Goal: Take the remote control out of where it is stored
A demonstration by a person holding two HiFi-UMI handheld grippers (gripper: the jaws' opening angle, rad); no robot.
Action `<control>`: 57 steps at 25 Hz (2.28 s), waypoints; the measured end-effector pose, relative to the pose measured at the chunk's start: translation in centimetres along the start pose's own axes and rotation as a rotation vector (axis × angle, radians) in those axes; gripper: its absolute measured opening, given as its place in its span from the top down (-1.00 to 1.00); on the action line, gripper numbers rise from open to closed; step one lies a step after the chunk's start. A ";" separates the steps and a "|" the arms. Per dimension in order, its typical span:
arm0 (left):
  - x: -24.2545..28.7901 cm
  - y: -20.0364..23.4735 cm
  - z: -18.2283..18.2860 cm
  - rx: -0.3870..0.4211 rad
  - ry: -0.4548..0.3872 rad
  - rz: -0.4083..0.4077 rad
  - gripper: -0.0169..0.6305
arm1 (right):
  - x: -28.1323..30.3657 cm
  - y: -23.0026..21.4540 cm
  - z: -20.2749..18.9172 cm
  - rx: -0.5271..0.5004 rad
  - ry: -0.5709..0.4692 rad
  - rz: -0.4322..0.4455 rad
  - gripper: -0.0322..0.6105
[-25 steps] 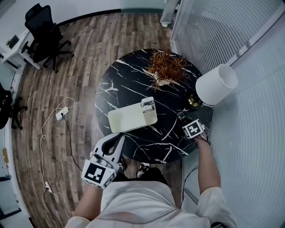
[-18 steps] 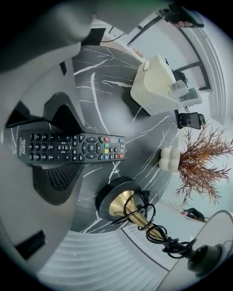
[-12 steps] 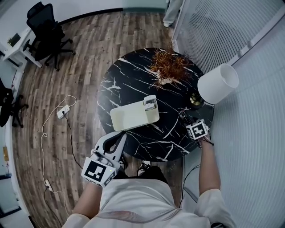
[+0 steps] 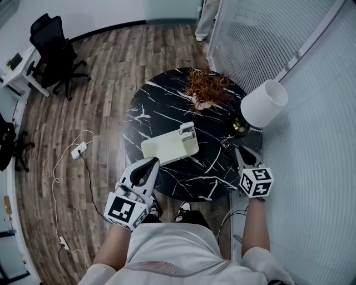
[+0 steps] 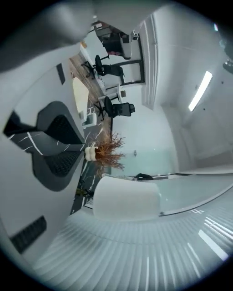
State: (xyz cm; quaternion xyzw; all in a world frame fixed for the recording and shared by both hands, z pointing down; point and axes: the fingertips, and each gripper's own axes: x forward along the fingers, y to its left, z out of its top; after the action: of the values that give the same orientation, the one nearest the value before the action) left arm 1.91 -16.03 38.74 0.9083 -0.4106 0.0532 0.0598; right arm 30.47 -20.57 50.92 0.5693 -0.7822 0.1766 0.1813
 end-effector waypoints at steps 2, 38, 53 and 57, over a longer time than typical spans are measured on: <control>-0.3 0.2 0.9 0.009 -0.027 0.000 0.91 | -1.7 2.0 1.7 -0.033 -0.074 -0.032 0.76; -4.5 2.2 2.3 -0.016 -0.074 -0.015 0.92 | -1.6 14.5 5.9 -0.111 -0.192 -0.021 0.82; -6.9 7.3 -1.3 -0.079 -0.003 0.093 0.92 | 13.3 15.2 -0.8 -0.150 0.050 -0.062 0.20; -6.6 8.1 -2.0 -0.086 0.013 0.097 0.92 | 16.0 14.3 -2.5 -0.142 0.097 -0.121 0.17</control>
State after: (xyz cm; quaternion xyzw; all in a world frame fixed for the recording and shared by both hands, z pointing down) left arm -8.62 -16.20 40.28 0.8834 -0.4559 0.0440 0.0988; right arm 12.42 -28.45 59.92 0.5920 -0.7472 0.1369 0.2691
